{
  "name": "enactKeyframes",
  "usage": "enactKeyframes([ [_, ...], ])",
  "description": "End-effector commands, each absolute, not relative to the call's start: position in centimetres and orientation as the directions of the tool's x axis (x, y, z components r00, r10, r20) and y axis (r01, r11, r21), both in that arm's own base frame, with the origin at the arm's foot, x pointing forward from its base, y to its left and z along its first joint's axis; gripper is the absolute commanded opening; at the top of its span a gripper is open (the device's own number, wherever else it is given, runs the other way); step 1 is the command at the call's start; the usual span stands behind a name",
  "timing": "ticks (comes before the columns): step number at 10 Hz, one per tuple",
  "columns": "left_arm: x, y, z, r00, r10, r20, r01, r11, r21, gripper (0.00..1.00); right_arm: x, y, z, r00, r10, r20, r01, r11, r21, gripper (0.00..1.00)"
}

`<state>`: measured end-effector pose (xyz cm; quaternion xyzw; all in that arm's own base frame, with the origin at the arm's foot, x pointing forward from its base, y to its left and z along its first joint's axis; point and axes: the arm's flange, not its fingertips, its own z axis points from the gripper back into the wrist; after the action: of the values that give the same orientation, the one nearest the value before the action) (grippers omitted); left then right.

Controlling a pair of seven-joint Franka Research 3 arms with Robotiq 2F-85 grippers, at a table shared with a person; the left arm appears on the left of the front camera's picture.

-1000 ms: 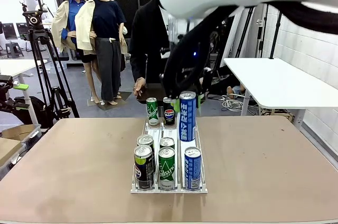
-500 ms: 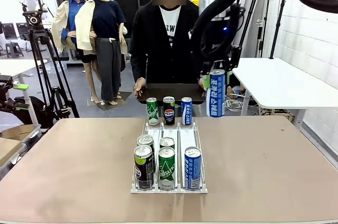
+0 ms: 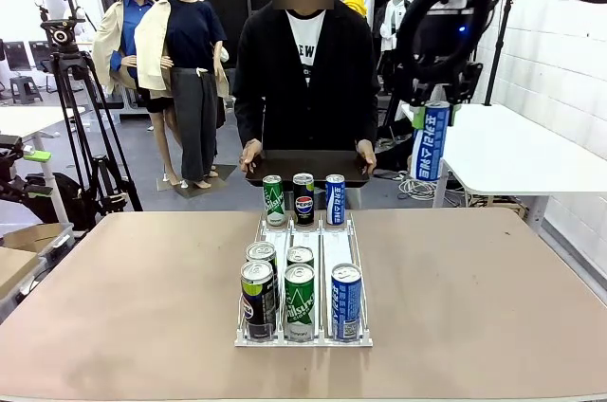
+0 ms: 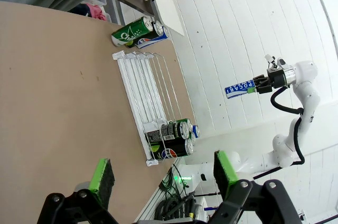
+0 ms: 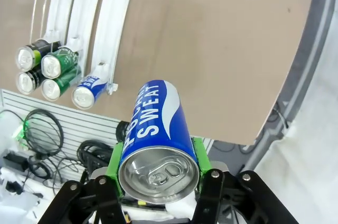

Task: Retrieve and hand over the desired beverage to the person.
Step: Pick up a can of the same type that the person held from the Automatic Can Dispenser.

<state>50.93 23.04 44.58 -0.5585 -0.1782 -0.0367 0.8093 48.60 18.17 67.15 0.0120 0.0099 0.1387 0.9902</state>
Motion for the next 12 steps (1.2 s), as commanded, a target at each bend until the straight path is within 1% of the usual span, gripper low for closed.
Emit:
enactKeyframes([
  [1, 51.0, 23.0, 44.8, 0.934, 0.150, 0.323, 0.247, 0.380, -0.891, 1.00, 47.1, 15.2, 67.0, 0.958, 0.282, 0.048, -0.284, 0.958, 0.050, 0.00],
  [4, 51.0, 23.0, 44.8, 0.934, 0.150, 0.323, 0.247, 0.380, -0.891, 1.00, 47.0, 9.9, 67.3, 0.965, 0.251, 0.073, -0.255, 0.965, 0.053, 0.00],
  [7, 51.0, 23.0, 44.8, 0.934, 0.150, 0.323, 0.247, 0.380, -0.891, 1.00, 48.9, 6.1, 66.7, 0.980, 0.193, 0.047, -0.197, 0.976, 0.091, 0.00],
  [8, 51.0, 23.0, 44.8, 0.934, 0.150, 0.323, 0.247, 0.380, -0.891, 1.00, 48.9, 5.5, 66.4, 0.982, 0.185, 0.044, -0.189, 0.977, 0.099, 0.00],
  [12, 51.0, 23.0, 44.8, 0.934, 0.150, 0.323, 0.247, 0.380, -0.891, 1.00, 46.2, 4.9, 65.1, 0.974, 0.213, 0.072, -0.221, 0.967, 0.127, 0.00],
])
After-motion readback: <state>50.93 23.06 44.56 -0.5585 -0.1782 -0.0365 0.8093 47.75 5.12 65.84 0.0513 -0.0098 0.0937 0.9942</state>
